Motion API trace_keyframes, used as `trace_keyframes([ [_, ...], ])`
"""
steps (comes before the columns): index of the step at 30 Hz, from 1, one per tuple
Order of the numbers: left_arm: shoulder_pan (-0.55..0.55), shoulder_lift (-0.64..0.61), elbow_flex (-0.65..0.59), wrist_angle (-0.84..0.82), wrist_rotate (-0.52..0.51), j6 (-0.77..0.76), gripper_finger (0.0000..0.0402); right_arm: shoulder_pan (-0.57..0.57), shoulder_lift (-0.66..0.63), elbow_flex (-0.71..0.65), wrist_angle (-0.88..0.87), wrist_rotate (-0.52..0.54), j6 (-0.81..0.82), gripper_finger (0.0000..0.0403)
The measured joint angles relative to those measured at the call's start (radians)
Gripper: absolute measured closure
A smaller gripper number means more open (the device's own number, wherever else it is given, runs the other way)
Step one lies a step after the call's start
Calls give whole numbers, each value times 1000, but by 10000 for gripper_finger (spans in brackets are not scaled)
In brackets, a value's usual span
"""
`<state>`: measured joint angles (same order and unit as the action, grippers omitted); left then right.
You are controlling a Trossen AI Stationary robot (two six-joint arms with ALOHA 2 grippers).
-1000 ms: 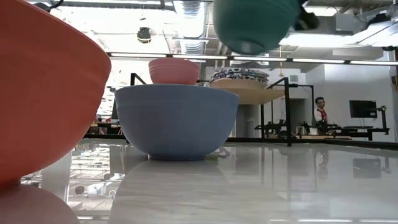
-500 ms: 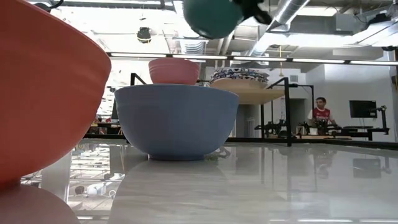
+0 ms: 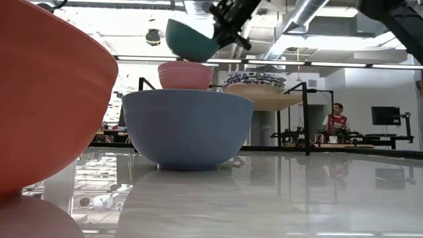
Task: Place and stack bowls onto a shelf
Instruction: Stack the green bowl on top of the pink bowl on the shelf
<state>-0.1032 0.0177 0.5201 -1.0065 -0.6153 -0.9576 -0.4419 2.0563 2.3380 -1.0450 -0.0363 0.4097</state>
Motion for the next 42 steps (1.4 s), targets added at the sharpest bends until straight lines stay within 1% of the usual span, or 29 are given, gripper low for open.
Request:
trace_keyframes([
  [2, 0, 0, 0, 0, -1, -4, 100, -12, 28, 6, 6, -18, 0, 377],
  [7, 0, 0, 0, -1, -2, -4, 100, -25, 78, 11, 17, -20, -3, 377],
  [15, 0, 0, 0, -1, -2, -4, 100, -39, 92, 11, 27, -18, -8, 372],
  [20, 0, 0, 0, -1, -2, -4, 100, -52, 92, 11, 26, -20, -11, 332],
  [29, 0, 0, 0, -1, -2, -4, 100, -61, 92, 11, 53, -26, -23, 289],
  [38, 0, 0, 0, -1, -2, -4, 100, -86, 60, 11, 110, -23, -10, 208],
  [42, 0, 0, 0, -1, -2, -5, 100, -73, 42, 17, 190, -11, -15, 200],
])
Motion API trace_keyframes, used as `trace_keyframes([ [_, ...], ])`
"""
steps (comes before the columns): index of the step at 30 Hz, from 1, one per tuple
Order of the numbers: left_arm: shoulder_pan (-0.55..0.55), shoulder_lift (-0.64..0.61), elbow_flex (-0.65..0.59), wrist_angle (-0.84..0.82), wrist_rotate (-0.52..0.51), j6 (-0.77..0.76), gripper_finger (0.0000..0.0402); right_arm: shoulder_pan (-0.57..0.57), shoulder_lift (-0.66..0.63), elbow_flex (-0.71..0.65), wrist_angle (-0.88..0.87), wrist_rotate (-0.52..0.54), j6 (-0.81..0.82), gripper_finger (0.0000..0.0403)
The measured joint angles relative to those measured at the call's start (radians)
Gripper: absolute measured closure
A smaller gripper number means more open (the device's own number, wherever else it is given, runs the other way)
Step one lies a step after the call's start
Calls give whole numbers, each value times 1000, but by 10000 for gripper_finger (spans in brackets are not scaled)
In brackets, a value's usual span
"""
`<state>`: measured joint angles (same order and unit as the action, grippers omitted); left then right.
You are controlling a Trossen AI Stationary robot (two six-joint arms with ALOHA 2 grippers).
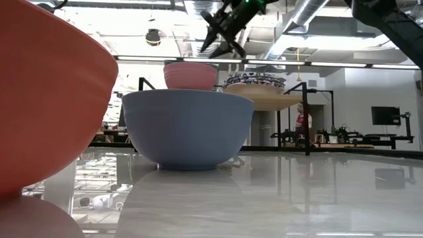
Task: Place and stack bowls onto a shelf
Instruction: Stack the green bowl on top of the pink bowl on the shelf
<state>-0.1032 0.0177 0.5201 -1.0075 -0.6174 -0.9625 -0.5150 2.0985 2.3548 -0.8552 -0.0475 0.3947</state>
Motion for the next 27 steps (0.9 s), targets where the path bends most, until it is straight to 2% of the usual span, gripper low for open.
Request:
trace_keyframes([
  [7, 0, 0, 0, 0, -1, -1, 100, 47, 6, -1, 173, 75, -15, 241],
  [10, 0, 0, 0, 0, -4, -1, 100, 55, 17, -3, 196, 102, -15, 261],
  [14, 0, 0, 0, 0, -5, -2, 100, 74, 39, -26, 245, 207, -47, 287],
  [19, 0, 0, 0, 0, -7, -2, 100, 84, 84, -30, 241, 205, -62, 307],
  [27, 0, 0, 0, 0, -8, -2, 100, 88, 148, -30, 199, 199, -79, 311],
])
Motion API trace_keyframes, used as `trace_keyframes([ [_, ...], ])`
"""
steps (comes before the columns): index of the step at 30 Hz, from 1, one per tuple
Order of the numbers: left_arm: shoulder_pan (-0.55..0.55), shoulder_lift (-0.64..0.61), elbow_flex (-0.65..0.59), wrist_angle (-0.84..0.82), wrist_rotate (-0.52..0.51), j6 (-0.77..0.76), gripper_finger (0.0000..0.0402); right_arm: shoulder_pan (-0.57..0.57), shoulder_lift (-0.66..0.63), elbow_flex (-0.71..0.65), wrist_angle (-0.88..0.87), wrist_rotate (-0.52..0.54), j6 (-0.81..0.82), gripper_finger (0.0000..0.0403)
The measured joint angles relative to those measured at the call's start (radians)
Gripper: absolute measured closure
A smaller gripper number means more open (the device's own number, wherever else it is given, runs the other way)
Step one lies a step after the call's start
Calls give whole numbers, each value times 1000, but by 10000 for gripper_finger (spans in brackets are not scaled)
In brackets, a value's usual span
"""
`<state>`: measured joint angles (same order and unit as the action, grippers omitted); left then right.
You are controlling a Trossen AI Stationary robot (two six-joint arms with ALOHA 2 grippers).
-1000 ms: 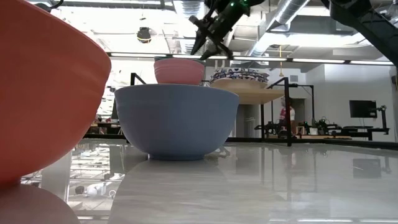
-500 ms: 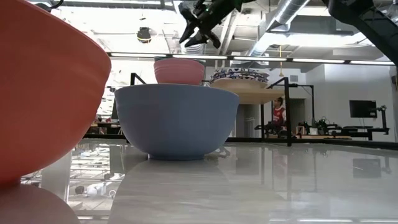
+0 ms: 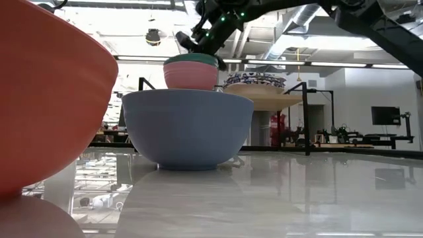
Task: Place and stack bowls onto a shelf
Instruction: Stack the green bowl on top of the pink bowl on the shelf, then stack the blue bowl on top of the green bowl on the shelf
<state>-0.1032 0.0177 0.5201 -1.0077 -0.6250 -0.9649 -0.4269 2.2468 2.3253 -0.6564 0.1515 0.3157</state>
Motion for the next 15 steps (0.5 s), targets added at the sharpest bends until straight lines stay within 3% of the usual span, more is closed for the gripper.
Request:
trace_keyframes([
  [8, 0, 0, 0, 0, 0, -4, 100, 5, -38, 14, -13, -19, -53, 311],
  [15, 0, 0, 0, 0, 0, -4, 100, 63, -185, 25, -130, -15, -135, 311],
])
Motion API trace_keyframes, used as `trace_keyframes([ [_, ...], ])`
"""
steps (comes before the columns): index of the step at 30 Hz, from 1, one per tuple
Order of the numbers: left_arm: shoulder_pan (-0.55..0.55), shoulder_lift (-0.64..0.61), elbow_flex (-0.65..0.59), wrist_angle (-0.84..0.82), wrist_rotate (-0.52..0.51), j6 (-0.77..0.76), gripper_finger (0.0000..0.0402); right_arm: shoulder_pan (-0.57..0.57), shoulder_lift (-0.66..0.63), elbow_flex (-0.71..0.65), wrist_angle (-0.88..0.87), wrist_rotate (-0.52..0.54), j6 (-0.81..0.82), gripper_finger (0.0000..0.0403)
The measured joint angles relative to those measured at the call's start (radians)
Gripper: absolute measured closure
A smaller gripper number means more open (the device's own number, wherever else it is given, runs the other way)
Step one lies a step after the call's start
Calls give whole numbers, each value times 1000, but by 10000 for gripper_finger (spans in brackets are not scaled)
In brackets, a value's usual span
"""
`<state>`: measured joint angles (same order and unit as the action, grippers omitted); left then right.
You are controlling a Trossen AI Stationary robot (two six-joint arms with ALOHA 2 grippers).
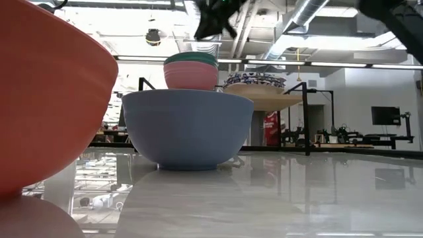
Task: Place and stack bowls onto a shelf
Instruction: Stack the blue bowl on top of the green bowl on the shelf
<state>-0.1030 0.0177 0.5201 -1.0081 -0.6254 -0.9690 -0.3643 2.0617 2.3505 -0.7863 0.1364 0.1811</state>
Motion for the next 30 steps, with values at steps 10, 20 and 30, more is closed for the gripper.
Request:
trace_keyframes([
  [10, 0, 0, 0, 0, -3, 0, 100, 228, -252, 1, -427, -7, -1, 311],
  [20, 0, 0, 0, -1, -8, -6, 100, 415, -233, -7, -783, 137, 282, 277],
  [30, 0, 0, 0, -1, -8, -7, 100, 459, -115, -188, -737, 165, 327, 166],
])
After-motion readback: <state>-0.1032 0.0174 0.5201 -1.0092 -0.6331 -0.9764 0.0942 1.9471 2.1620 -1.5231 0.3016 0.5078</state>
